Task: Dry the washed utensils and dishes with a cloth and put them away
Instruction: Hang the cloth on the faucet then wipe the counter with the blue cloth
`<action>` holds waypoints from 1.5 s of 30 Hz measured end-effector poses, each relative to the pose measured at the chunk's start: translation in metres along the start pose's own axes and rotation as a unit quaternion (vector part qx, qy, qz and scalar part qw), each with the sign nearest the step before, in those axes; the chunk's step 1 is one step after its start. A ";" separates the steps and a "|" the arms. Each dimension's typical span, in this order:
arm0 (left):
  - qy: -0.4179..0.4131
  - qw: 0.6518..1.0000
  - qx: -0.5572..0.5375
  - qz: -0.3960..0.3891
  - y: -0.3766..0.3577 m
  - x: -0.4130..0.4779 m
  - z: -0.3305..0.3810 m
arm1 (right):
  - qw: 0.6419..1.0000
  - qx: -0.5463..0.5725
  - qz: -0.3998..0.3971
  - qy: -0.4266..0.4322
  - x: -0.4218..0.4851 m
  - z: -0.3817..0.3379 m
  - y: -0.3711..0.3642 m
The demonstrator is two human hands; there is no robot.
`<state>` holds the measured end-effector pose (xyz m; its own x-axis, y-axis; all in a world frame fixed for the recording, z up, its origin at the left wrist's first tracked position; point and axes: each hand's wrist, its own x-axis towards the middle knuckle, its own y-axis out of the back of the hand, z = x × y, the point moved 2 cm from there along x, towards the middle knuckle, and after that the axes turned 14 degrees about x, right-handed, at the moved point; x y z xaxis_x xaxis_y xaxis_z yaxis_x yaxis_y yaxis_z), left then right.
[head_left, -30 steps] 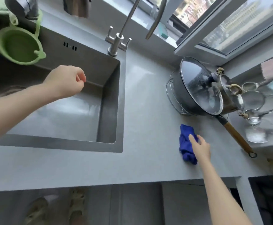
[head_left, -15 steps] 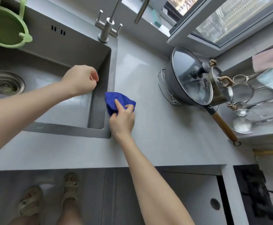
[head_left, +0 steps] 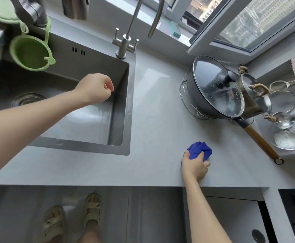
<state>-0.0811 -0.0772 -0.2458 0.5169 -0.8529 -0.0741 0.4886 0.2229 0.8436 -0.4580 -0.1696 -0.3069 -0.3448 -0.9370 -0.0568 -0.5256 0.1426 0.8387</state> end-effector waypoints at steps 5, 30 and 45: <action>0.022 1.000 0.003 0.008 0.009 0.003 -0.010 | 0.986 0.000 -0.059 0.156 -0.093 -0.065 -0.063; 0.086 0.994 -0.065 0.010 -0.017 0.097 0.004 | 0.941 0.031 -0.138 0.308 0.036 -0.144 -0.118; 0.140 0.985 -0.097 0.015 0.002 0.128 -0.009 | 0.916 0.174 -0.214 0.291 0.103 -0.235 -0.138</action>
<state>-0.0076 -0.1810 -0.2585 0.6937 -0.6868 -0.2170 0.5812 0.3557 0.7319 -0.2381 -0.3613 -0.3012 0.3707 -0.9277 0.0433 -0.7669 -0.2795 0.5777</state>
